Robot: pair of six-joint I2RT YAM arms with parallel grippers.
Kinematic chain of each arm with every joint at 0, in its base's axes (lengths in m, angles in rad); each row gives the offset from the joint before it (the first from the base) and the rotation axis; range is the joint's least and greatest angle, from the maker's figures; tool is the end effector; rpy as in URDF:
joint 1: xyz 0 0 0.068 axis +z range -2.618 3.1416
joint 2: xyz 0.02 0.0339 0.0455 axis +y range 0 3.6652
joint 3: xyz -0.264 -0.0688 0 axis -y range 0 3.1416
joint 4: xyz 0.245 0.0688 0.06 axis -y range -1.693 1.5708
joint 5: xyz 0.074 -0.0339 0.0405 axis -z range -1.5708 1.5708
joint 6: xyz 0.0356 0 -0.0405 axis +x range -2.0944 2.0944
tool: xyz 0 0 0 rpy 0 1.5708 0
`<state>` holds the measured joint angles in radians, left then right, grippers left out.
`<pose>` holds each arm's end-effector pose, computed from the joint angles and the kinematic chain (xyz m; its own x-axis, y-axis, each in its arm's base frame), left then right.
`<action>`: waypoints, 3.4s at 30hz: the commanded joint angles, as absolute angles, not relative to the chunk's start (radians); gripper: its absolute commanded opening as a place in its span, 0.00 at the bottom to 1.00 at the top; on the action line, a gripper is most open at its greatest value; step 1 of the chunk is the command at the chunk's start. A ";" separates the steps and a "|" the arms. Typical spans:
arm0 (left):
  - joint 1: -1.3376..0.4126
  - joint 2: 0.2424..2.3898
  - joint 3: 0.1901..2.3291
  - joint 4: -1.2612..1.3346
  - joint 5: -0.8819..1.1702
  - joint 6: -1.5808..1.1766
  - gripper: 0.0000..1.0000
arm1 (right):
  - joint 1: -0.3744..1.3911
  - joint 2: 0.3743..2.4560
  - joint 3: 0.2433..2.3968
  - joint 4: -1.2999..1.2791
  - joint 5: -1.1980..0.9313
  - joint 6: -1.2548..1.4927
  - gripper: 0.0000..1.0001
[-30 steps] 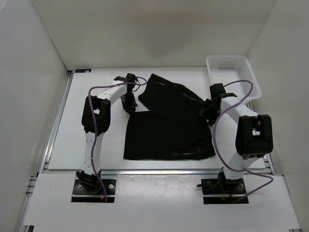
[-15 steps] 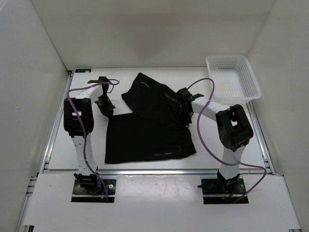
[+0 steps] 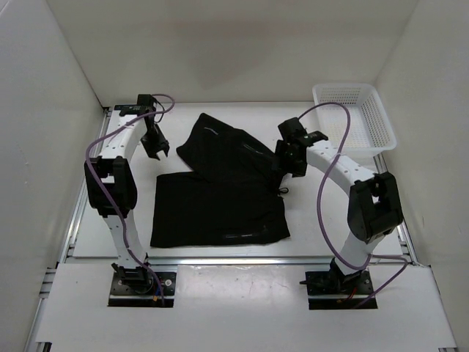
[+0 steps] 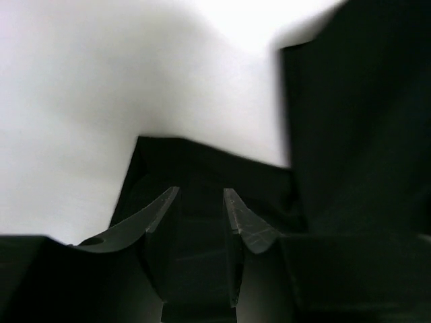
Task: Fold and stack the shorts
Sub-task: Flatten the shorts out, then fold the shorts
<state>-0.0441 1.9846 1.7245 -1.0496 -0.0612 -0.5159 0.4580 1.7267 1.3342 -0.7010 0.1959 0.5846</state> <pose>0.4063 -0.0158 0.2444 -0.8535 -0.4552 -0.2537 -0.4516 0.8890 -0.0759 0.3263 0.1531 0.2393 -0.8595 0.1798 -0.4785 0.1449 0.9834 0.1093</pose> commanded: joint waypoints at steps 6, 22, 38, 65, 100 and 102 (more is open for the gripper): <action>-0.080 1.780 1.593 -1.071 -0.028 -0.508 0.43 | 0.365 1.570 1.267 -0.732 0.109 0.601 0.66; -0.205 1.289 0.925 -0.983 0.130 -0.748 0.49 | 0.388 1.079 0.582 -0.654 -0.400 0.673 0.93; -0.273 1.687 1.078 -0.867 -0.003 -0.772 0.39 | 0.388 1.282 0.505 -0.273 -0.407 0.883 0.38; -0.276 1.663 1.376 -1.065 -0.080 -0.687 0.69 | 0.199 1.173 0.525 -0.422 -0.187 0.827 0.00; -0.181 1.612 0.907 -0.805 -0.066 -0.825 0.47 | 0.199 1.164 0.545 -0.459 -0.167 0.781 0.00; -0.181 1.582 0.907 -0.805 -0.075 -0.816 0.47 | 0.199 1.154 0.545 -0.459 -0.167 0.781 0.00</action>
<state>-0.1967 1.6135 0.8879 -0.8520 0.0059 -0.8265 0.2031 1.1713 0.5144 -0.4271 -0.1860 0.8005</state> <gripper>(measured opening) 0.478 0.033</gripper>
